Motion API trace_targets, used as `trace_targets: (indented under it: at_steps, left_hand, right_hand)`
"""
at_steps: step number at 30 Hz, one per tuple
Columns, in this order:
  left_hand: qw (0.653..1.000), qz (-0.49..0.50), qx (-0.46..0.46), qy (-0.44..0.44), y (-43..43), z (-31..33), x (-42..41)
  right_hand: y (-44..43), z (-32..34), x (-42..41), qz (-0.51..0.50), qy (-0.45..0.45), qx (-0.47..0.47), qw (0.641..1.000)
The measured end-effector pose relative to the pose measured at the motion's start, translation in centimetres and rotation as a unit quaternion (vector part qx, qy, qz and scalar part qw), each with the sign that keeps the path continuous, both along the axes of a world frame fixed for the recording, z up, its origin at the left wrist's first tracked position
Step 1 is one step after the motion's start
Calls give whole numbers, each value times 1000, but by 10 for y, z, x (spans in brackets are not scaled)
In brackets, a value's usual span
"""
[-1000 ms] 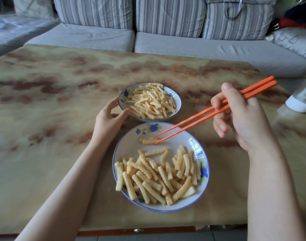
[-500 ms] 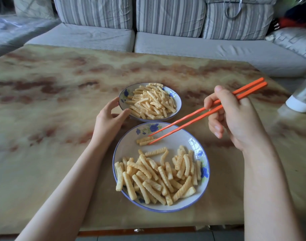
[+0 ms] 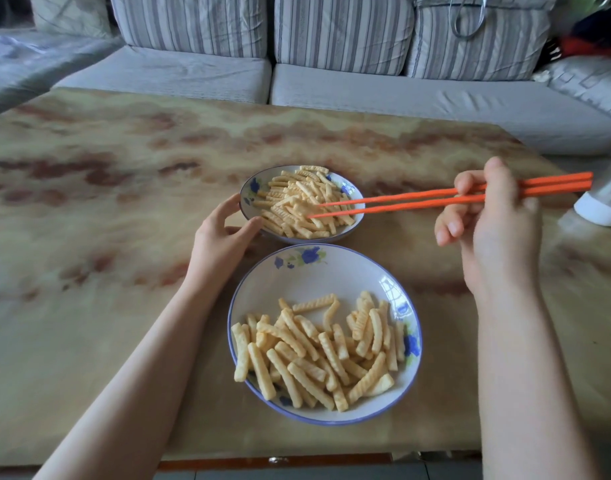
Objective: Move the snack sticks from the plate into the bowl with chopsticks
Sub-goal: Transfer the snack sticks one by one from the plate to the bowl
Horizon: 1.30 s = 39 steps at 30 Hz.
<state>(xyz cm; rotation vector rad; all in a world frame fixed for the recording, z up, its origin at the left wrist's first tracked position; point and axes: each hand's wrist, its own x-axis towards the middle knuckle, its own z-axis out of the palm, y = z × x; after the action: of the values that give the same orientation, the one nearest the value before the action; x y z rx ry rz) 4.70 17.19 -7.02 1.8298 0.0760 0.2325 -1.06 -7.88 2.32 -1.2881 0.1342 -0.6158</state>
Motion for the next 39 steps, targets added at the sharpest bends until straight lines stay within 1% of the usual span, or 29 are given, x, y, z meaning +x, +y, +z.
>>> trace_targets:
  at_steps: [3,6,12,16,18,21,24,27,30,34,39]
  left_hand:
    - [1000,0,-3,-1,0,0,0]
    - [1000,-1,-7,-4,0,0,0]
    - [1000,-4,4,-17,0,0,0]
    - [1000,1,0,-8,0,0,0]
    - [1000,4,-5,0,0,0,0]
    - [1000,4,-7,0,-1,-1,0]
    - [1000,5,-8,-1,-1,0,0]
    - [1000,4,-15,-1,-1,0,0]
    - [1000,2,-3,-15,-1,0,0]
    - [1000,0,-11,-16,-1,-1,1]
    - [1000,2,-10,-17,-1,-1,1]
  right_hand:
    - [10,-5,6,-41,-10,9,999]
    - [20,-12,15,-60,-11,4,998]
    - [29,-30,30,-27,28,-50,998]
    - [21,-23,23,-25,-2,-54,998]
    - [14,-15,17,-9,-12,-38,999]
    - [0,-7,8,62,-6,-32,998]
    - [-13,0,-4,151,31,-105,982]
    - [-21,5,-14,196,66,-154,966]
    - [-24,6,-18,202,86,-169,961]
    - [-23,2,-16,215,104,-190,952]
    - [-19,-1,-10,167,77,-151,971]
